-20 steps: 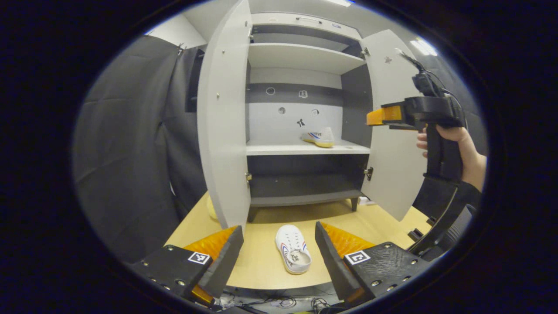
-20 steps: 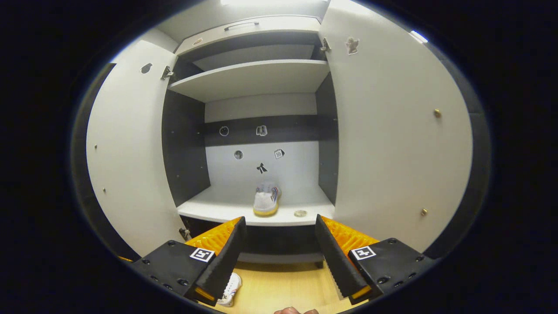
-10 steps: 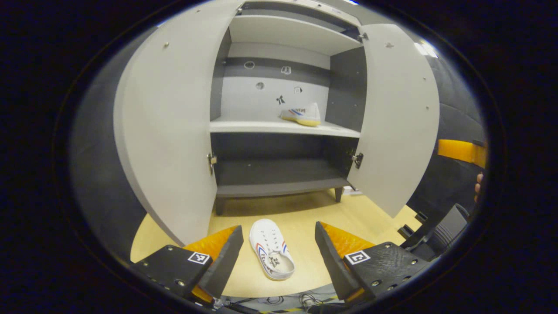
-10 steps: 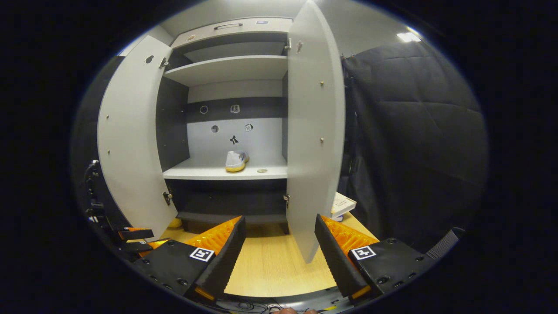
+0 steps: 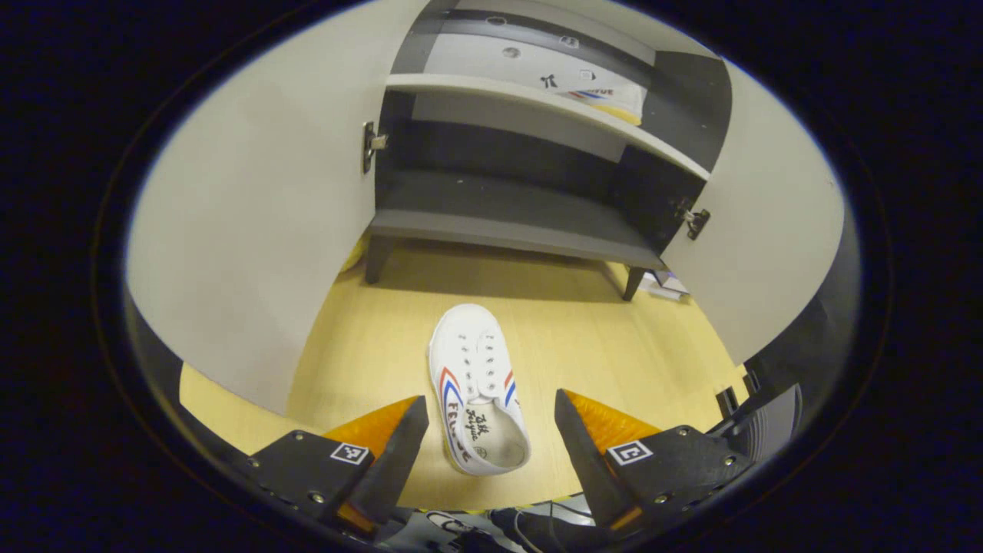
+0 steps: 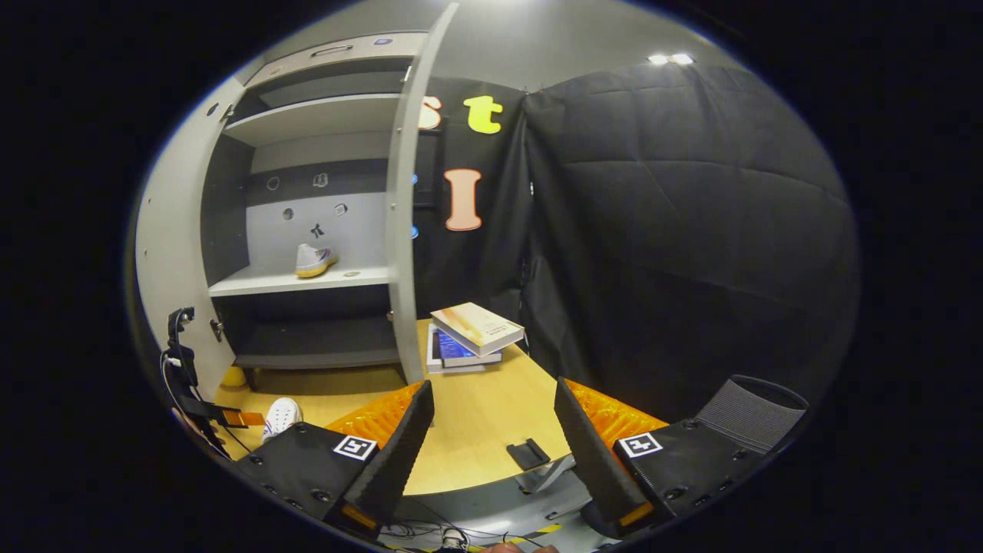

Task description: Grab one shoe with the right hand and put it into the shoe cabinet, grab the other shoe with the left hand and put it into the shoe cabinet; then close the right door with the right hand and the left door with the left hand.

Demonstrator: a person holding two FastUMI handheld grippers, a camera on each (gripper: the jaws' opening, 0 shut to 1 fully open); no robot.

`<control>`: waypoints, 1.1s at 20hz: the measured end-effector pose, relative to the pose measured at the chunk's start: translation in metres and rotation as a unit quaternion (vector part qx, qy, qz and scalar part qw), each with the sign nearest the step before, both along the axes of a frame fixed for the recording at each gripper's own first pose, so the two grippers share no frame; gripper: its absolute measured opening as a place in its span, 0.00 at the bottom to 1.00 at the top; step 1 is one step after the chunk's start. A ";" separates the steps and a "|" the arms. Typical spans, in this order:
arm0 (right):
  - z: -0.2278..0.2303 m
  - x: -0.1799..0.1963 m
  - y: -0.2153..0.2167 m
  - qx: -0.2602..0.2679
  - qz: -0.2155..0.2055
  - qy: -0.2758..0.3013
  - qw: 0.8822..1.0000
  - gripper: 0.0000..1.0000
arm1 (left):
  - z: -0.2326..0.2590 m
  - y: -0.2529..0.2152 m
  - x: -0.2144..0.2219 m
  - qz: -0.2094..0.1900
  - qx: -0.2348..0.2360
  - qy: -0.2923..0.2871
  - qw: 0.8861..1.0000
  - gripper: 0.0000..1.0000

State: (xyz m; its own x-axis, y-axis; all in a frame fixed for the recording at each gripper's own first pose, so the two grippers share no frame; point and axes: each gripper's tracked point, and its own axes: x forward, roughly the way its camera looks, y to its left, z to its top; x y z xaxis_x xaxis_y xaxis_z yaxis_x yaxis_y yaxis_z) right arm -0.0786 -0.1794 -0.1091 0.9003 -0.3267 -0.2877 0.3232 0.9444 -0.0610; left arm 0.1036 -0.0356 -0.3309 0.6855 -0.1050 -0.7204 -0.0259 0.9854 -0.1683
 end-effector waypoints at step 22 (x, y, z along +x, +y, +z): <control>-0.042 0.092 -0.079 0.035 -0.011 -0.004 0.999 0.98 | -0.092 0.017 0.025 0.025 -0.024 0.096 0.995 0.52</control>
